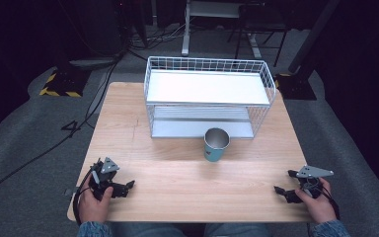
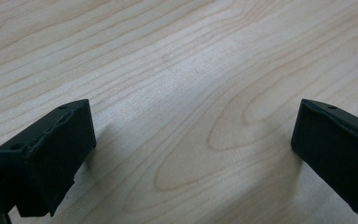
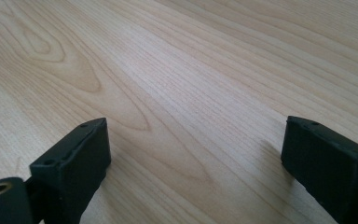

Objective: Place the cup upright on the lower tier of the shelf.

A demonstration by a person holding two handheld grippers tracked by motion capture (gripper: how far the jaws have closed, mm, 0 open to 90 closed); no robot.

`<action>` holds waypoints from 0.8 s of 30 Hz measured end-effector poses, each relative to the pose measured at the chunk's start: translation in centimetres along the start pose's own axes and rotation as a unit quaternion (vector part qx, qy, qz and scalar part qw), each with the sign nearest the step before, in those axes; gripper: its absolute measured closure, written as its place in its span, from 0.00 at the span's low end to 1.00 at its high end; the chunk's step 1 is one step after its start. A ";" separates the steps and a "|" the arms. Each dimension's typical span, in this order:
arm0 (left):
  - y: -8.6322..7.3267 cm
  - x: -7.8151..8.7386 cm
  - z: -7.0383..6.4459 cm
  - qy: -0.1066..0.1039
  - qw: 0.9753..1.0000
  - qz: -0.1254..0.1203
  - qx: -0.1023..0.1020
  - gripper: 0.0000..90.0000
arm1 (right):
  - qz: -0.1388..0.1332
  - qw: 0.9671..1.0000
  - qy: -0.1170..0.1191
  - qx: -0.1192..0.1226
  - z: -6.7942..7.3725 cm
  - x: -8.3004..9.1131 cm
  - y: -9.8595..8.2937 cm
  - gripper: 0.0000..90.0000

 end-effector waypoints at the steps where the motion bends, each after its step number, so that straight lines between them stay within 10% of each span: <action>1: 0.1 -0.1 0.1 0.003 1.000 -0.001 0.002 0.00 | 0.000 1.000 0.000 0.000 0.0 0.0 0.0 0.09; 24: 0.2 -0.1 0.0 0.014 1.000 -0.002 0.017 0.00 | -0.034 0.999 0.041 -0.004 3.1 0.6 4.0 0.18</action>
Point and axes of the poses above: each handheld gripper's, and its own axes: x roughly backward along the jaws, y roughly out of its top, z roughly to its left, the point moved 10 cm from there along -x, roughly forward along the jaws, and after that the axes turned 3 degrees about -x, right-handed, at the moved point
